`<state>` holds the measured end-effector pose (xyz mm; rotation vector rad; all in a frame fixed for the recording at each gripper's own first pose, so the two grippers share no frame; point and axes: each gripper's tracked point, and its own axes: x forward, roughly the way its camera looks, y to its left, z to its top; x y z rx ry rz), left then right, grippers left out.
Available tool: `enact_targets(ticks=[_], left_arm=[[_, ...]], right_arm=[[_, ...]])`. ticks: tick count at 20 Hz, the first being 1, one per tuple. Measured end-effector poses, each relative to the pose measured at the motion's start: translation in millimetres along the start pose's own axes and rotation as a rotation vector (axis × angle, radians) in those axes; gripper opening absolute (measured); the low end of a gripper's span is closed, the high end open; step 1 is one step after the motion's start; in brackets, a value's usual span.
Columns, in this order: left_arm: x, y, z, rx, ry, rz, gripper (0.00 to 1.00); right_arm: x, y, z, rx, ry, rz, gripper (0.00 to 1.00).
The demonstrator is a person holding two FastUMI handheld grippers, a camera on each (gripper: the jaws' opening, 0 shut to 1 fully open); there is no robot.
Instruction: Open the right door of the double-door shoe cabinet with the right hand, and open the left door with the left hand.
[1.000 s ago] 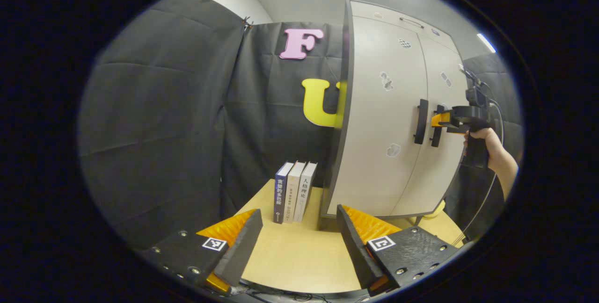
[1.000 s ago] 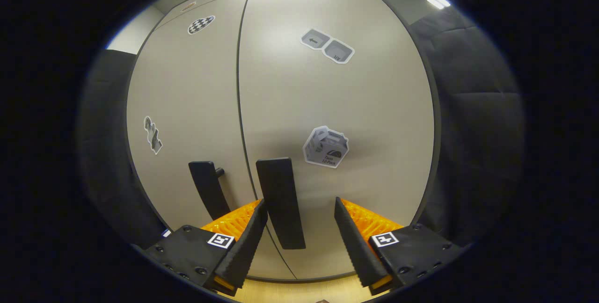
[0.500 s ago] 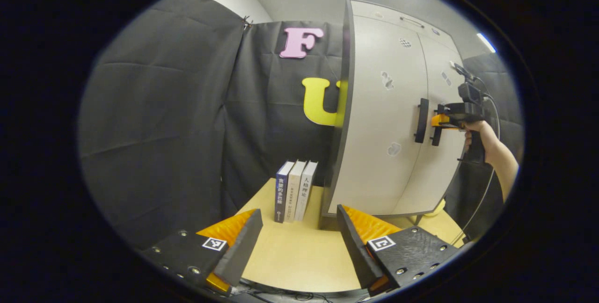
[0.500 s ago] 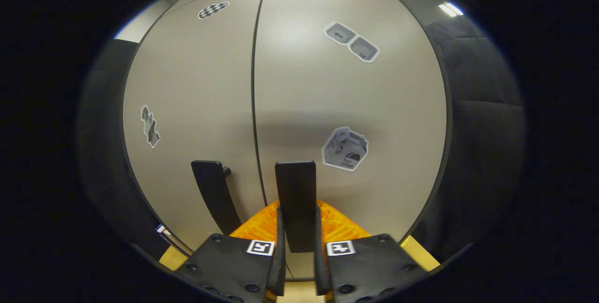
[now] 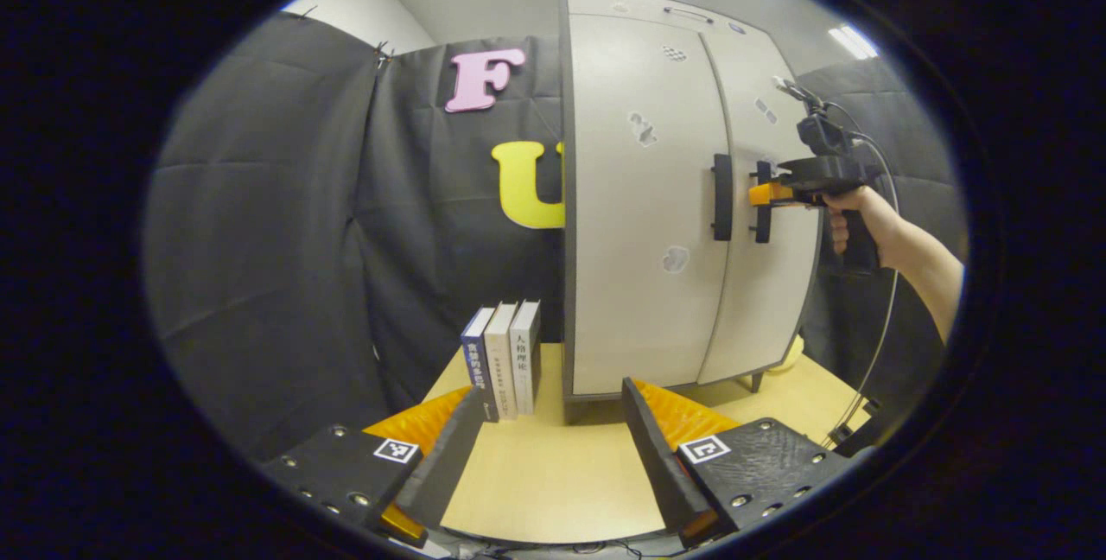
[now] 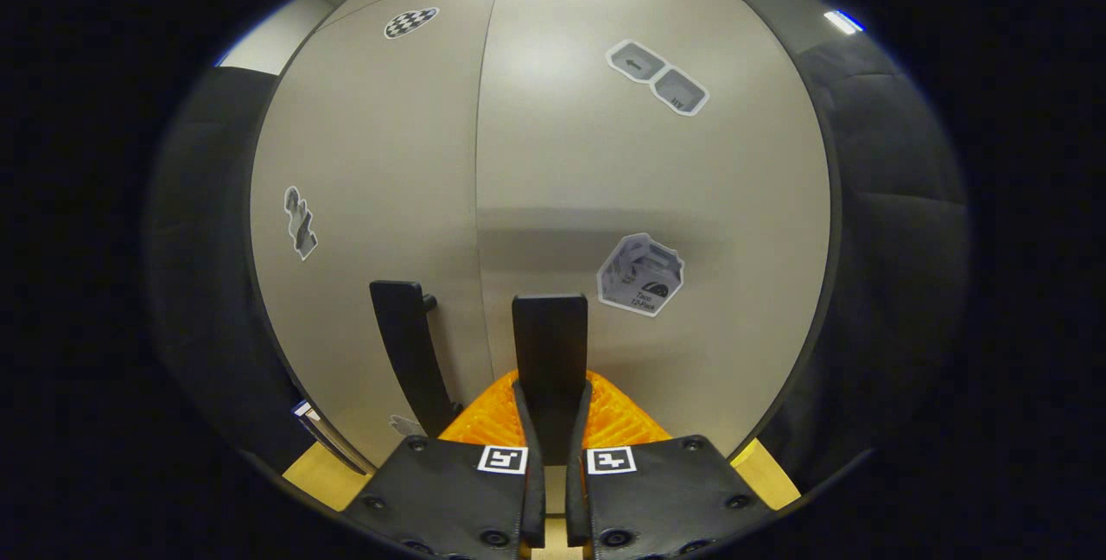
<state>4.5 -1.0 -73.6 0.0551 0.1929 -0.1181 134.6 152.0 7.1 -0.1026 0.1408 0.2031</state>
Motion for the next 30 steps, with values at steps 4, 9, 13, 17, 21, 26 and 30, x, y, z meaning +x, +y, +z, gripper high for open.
enact_targets(ticks=[4,9,13,17,21,26,30], left_arm=[[-4.6,-33.3,3.8,-0.072,-0.015,-0.008,0.91],[-20.5,-80.0,-8.6,-0.118,0.034,0.014,0.91],[-38.8,-103.7,1.9,-0.091,0.001,0.066,0.93],[-58.1,-129.7,3.6,-0.085,-0.016,0.093,0.90],[-80.1,-151.2,-4.7,-0.077,-0.010,0.128,0.90],[-100.5,-188.7,-16.5,-0.086,0.012,0.146,0.93],[-103.5,-225.8,-19.0,-0.075,0.020,0.130,0.90]], right_arm=[[-17.9,-2.0,-3.4,0.017,-0.005,0.076,0.11],[-47.4,-12.1,-7.5,0.004,-0.003,0.185,0.11],[-69.0,-21.3,-12.3,-0.004,0.012,0.263,0.11],[-87.6,-32.0,-14.9,0.003,0.014,0.324,0.11],[-109.1,-50.4,-19.4,0.005,0.015,0.371,0.11],[-139.8,-93.5,-25.9,0.029,0.009,0.397,0.07],[-151.5,-133.9,-26.1,0.038,0.014,0.364,0.11]])
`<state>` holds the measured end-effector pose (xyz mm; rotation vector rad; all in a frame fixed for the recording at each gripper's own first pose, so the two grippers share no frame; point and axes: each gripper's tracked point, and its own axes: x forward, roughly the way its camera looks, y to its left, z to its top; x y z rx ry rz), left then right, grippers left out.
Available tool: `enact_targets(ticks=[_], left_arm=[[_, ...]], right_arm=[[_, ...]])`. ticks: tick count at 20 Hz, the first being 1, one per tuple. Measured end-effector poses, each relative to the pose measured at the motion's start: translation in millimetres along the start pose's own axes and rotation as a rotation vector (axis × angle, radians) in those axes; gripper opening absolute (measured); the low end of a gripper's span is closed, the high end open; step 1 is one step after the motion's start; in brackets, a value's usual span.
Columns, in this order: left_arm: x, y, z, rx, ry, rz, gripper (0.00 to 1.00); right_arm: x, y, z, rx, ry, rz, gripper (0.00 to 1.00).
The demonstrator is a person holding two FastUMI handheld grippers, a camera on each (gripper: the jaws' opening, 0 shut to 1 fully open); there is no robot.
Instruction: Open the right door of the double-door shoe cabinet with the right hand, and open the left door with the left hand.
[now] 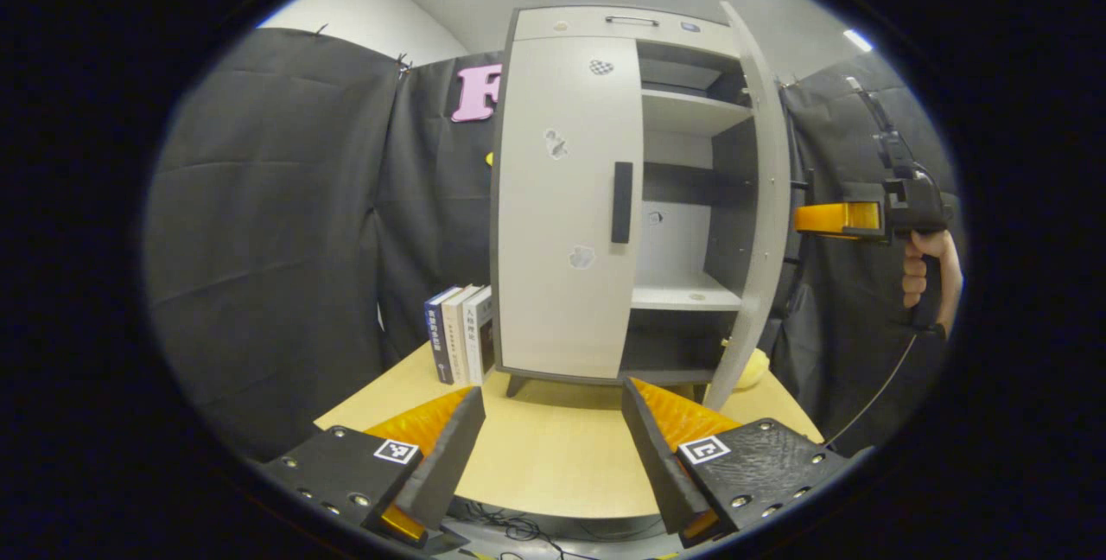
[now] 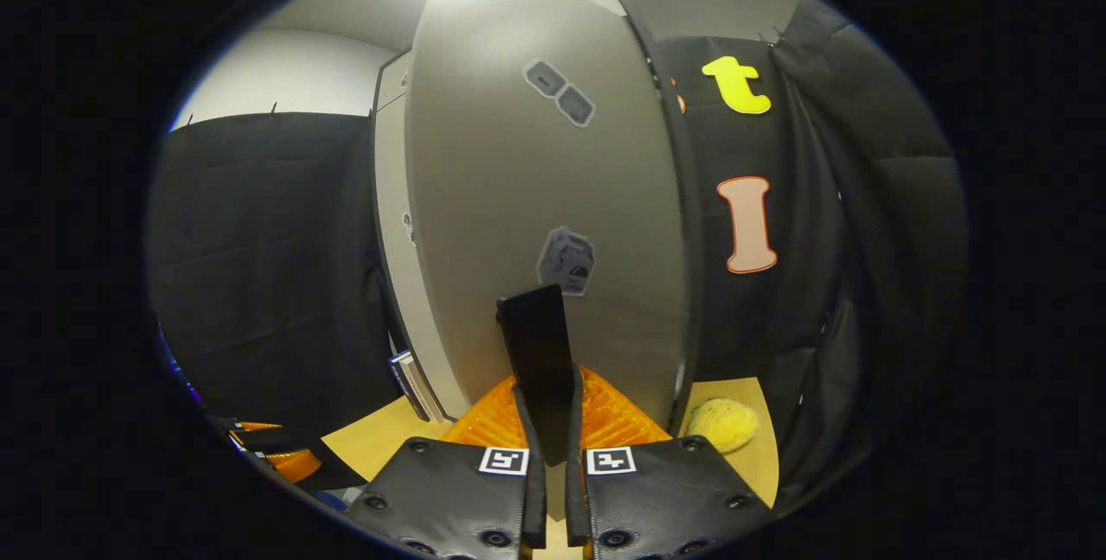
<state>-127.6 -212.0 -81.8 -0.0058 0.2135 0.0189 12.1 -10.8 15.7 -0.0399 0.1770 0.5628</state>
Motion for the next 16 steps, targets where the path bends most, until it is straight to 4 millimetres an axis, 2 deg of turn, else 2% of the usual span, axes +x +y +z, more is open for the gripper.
enact_targets(ticks=[4,7,8,10,12,13,14,16], left_arm=[[-2.9,-43.0,-4.1,0.028,0.008,-0.049,0.90],[-4.7,-67.1,-4.3,0.053,0.003,-0.082,0.90],[-5.1,-72.1,-4.9,0.059,0.004,-0.088,0.90],[-2.7,-77.1,-8.2,0.059,0.013,-0.096,0.90],[2.8,-78.6,-10.1,0.050,0.023,-0.093,0.90],[4.4,-75.8,-10.5,0.044,0.027,-0.089,0.90],[6.7,-72.5,-8.7,0.037,0.030,-0.085,0.90],[15.2,-65.1,-6.7,0.026,0.039,-0.078,0.90]], right_arm=[[-13.9,-31.8,1.1,-0.011,-0.007,-0.076,0.10],[-25.8,-73.0,6.1,0.001,-0.021,-0.145,0.09],[-26.9,-79.1,7.6,0.035,-0.021,-0.126,0.05],[-23.8,-71.0,3.5,0.098,-0.017,-0.081,0.09],[-24.5,-78.0,8.3,0.066,-0.042,-0.098,0.05],[-25.4,-79.7,7.5,0.054,-0.048,-0.108,0.09],[-25.0,-81.0,7.3,0.049,-0.046,-0.115,0.05],[-26.0,-79.2,5.7,0.059,-0.037,-0.115,0.09]])
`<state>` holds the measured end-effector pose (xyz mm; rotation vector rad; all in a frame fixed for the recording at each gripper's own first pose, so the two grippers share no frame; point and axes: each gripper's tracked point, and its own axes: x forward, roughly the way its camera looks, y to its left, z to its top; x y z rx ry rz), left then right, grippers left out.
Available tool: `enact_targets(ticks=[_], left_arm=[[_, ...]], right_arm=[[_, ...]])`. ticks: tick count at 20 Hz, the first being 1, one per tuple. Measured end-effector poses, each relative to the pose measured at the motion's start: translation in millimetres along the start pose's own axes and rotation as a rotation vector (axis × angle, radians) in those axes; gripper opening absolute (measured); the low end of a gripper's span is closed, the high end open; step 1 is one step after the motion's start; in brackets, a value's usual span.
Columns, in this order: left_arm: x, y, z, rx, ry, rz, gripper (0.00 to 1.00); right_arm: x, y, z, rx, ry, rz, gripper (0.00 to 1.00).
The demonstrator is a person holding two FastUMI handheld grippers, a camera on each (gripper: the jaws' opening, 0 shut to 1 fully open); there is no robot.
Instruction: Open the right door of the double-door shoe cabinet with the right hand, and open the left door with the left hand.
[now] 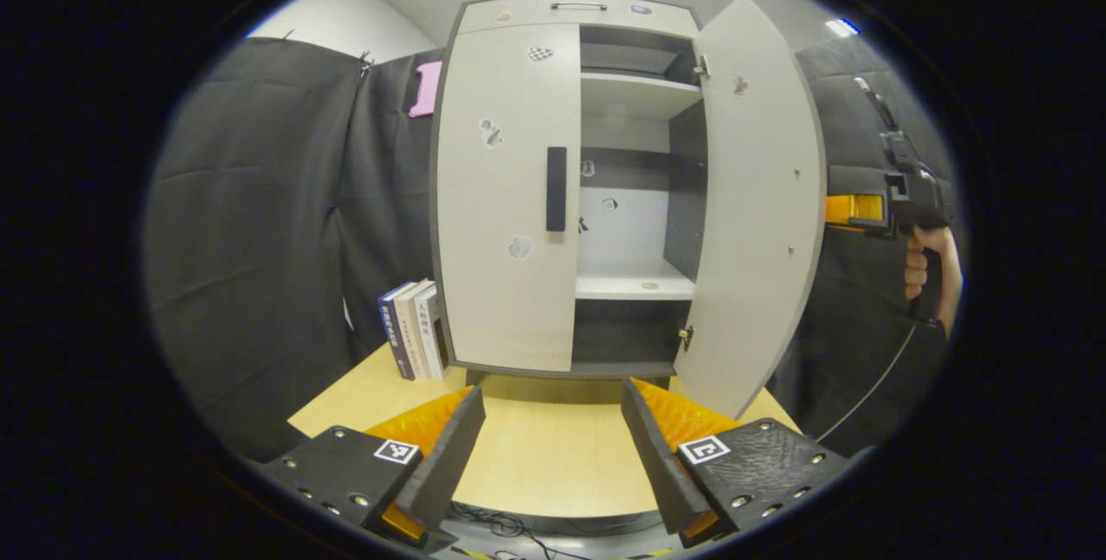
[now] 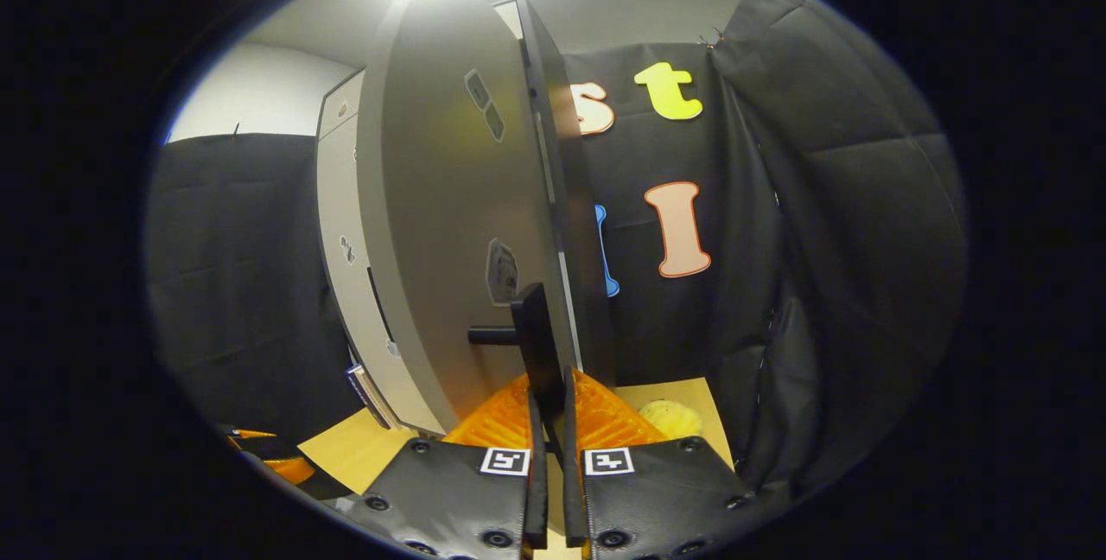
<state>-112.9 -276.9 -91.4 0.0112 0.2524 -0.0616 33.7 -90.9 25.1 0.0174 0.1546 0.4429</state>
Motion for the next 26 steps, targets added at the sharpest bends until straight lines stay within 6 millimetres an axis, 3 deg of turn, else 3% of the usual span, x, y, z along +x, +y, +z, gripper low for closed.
enact_targets(ticks=[4,6,9,10,13,18,19,20,23,24,26], left_arm=[[18.6,31.1,8.7,-0.006,0.011,0.032,0.90],[32.5,46.6,14.7,-0.010,0.007,0.030,0.93],[62.3,64.6,24.5,-0.016,-0.004,0.012,0.93],[73.3,67.3,27.3,-0.018,-0.006,-0.003,0.91],[106.6,70.8,39.7,-0.009,-0.010,-0.055,0.91],[167.7,58.1,80.9,-0.004,-0.055,-0.179,0.90],[179.2,55.7,90.7,-0.004,-0.067,-0.193,0.90],[189.0,53.7,101.9,-0.001,-0.085,-0.198,0.90],[221.3,43.8,126.3,0.003,-0.104,-0.199,0.90],[231.2,39.7,133.8,0.000,-0.105,-0.203,0.96],[251.4,31.6,146.6,-0.011,-0.118,-0.201,0.93]], right_arm=[[-2.2,-3.0,-0.3,0.000,0.011,-0.044,0.05],[-10.5,-4.6,-8.5,-0.021,0.037,-0.074,0.09],[-26.6,-5.8,-35.8,-0.046,0.111,-0.081,0.05],[-30.3,-9.3,-40.6,-0.049,0.129,-0.091,0.10],[-50.1,-20.7,-39.7,-0.064,0.118,-0.169,0.13],[-87.0,-49.2,-46.6,-0.019,0.095,-0.360,1.00],[-91.3,-52.9,-46.3,0.000,0.082,-0.395,0.93],[-95.8,-58.1,-43.6,0.008,0.066,-0.429,0.97],[-111.3,-82.3,-42.3,-0.051,0.061,-0.545,0.98],[-113.3,-90.7,-39.4,-0.068,0.059,-0.572,0.98],[-107.9,-100.4,-33.3,-0.068,0.045,-0.585,0.93]])
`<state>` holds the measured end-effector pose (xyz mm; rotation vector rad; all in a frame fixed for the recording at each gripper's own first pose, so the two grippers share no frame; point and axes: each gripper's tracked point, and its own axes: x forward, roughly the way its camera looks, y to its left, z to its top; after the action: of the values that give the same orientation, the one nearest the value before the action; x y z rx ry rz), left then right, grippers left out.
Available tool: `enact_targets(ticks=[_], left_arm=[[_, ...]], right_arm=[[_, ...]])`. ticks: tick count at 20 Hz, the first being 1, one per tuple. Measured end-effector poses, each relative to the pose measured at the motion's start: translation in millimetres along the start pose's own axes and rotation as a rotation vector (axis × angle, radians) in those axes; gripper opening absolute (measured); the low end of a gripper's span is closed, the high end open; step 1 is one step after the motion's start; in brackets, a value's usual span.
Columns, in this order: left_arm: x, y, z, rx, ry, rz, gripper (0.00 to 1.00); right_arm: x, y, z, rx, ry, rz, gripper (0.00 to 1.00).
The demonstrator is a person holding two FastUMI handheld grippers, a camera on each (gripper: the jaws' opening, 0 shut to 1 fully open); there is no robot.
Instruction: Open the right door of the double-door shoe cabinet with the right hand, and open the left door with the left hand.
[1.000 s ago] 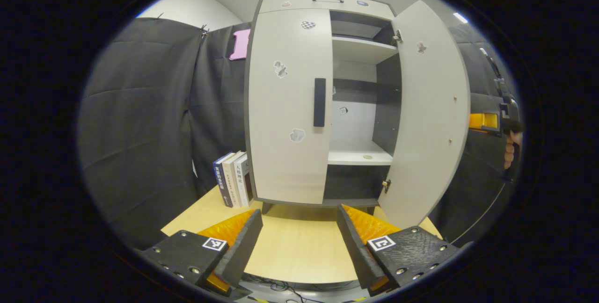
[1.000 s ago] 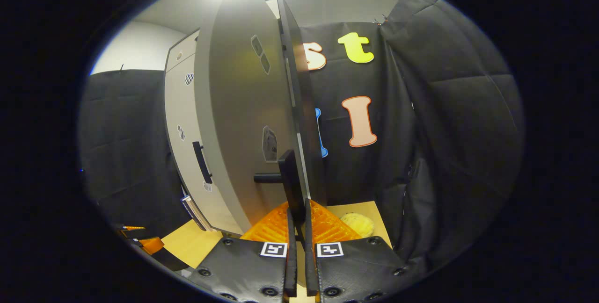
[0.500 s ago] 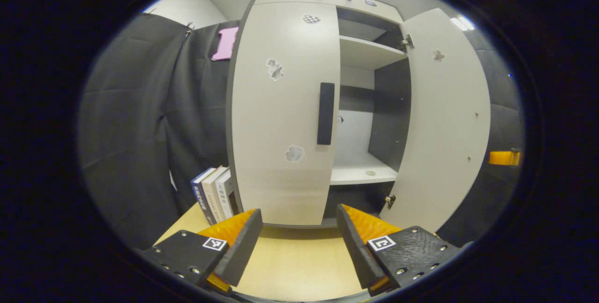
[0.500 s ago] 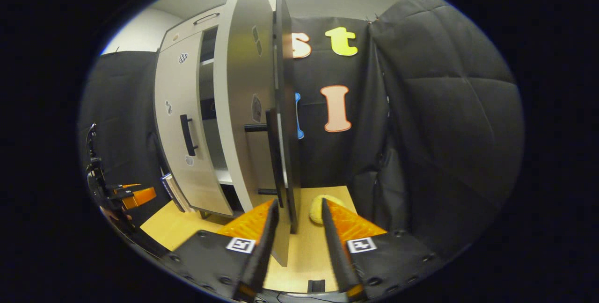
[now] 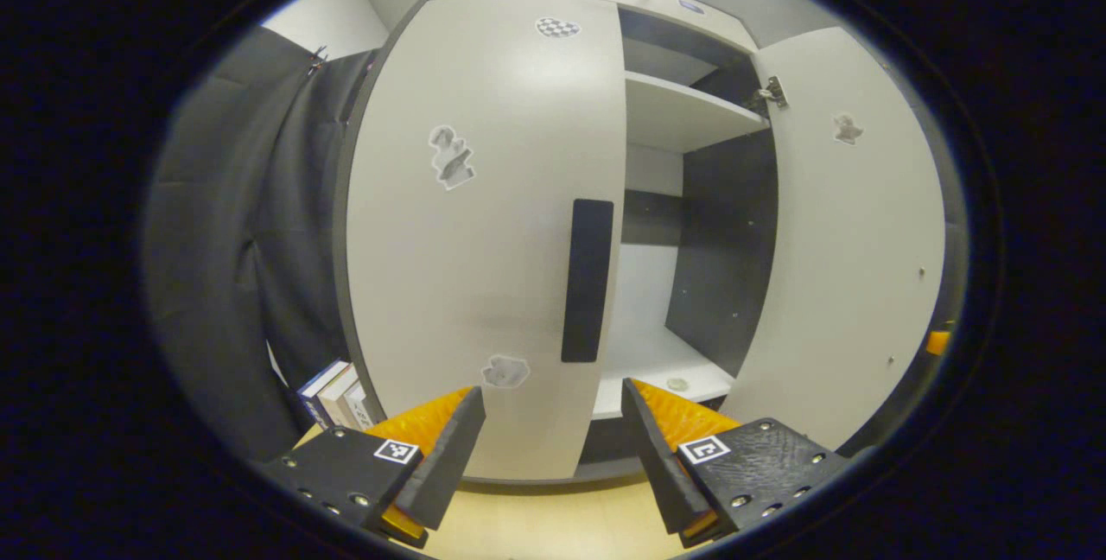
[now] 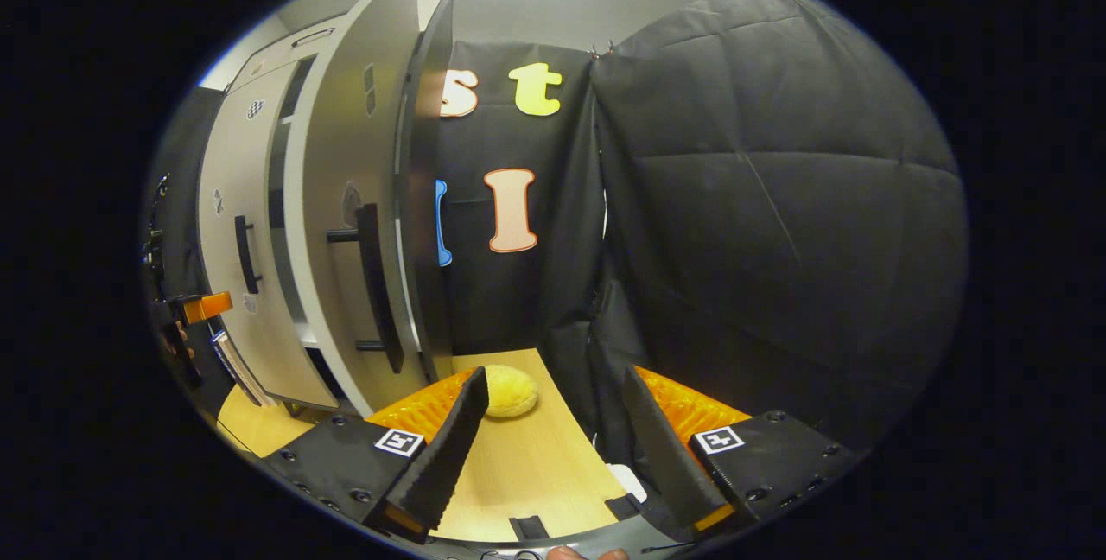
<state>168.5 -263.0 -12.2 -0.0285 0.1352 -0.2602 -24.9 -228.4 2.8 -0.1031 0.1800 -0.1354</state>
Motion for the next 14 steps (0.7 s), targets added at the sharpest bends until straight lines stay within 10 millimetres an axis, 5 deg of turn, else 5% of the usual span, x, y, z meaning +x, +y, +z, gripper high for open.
enact_targets(ticks=[4,7,8,11,14], left_arm=[[41.3,-1.5,24.6,0.037,-0.033,0.036,0.89],[69.5,-4.5,33.9,0.055,-0.050,0.040,0.96],[77.7,-6.8,35.8,0.068,-0.044,0.035,0.87],[92.3,-1.1,35.5,0.116,-0.033,0.085,0.90],[92.7,-2.1,35.0,0.112,-0.036,0.102,0.78]], right_arm=[[33.8,-6.0,8.4,0.036,-0.007,0.023,0.98],[58.1,-13.7,12.8,0.051,-0.032,0.036,0.98],[67.3,-16.2,10.5,0.058,-0.025,0.036,0.98],[91.7,-12.3,-10.1,0.086,0.031,0.072,0.93],[112.6,-8.8,-11.1,0.105,0.052,0.116,0.98]])
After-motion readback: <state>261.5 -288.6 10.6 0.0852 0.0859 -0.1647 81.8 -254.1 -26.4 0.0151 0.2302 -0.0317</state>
